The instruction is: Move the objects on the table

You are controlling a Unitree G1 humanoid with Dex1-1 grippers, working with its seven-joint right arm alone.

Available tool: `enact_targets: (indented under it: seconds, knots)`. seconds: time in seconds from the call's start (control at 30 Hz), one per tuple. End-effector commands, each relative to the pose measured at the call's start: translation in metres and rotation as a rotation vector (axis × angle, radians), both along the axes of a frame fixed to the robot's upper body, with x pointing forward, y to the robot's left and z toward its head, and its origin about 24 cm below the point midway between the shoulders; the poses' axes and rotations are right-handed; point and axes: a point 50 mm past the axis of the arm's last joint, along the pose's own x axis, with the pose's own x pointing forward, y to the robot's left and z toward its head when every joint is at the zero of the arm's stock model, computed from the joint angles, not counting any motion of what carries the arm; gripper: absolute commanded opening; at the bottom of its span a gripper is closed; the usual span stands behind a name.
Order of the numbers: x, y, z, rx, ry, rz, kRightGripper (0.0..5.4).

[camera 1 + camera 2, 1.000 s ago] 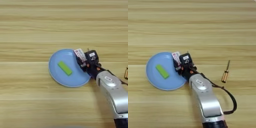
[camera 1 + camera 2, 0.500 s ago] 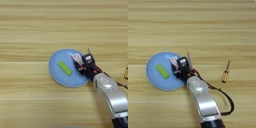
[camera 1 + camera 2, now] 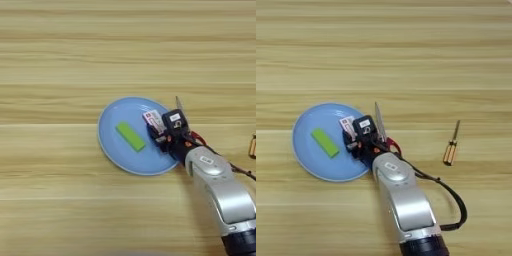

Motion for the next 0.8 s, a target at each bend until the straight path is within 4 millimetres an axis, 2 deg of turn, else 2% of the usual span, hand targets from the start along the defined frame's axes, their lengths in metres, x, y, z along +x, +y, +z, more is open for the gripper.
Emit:
enact_targets:
  seconds: [0.03, 0.8]
  knots:
    - [0.011, 0.003, 0.028, 0.001, -0.144, 0.016, 2.60]
    - [0.014, -0.007, 0.050, 0.087, -0.263, -0.079, 5.12]
